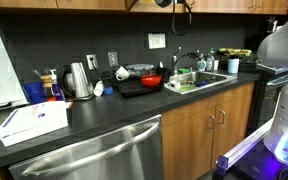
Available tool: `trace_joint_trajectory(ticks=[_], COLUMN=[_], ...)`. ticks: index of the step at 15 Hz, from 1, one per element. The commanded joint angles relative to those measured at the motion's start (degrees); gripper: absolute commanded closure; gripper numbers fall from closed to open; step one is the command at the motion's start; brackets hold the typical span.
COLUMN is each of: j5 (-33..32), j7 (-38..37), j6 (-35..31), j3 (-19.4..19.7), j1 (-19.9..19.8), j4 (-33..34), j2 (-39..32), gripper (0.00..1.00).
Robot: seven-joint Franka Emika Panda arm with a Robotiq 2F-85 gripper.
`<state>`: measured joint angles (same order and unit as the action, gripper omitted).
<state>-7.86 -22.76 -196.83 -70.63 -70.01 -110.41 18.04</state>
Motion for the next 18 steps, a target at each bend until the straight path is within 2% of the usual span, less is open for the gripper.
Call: trace_joint_trajectory(ticks=[1,8,18], j5=[-2.4,-4.5,-0.7], j7=[1.6,2.5,0.5], j6=[-1.3,-1.0,-1.0], j3=[-1.9,-2.8,-3.2], j1=[-0.1,0.6,-3.2], j4=[1.8,3.3,3.0], j2=[-3.4,-6.4,-2.9], gripper=[0.00,0.00,0.00])
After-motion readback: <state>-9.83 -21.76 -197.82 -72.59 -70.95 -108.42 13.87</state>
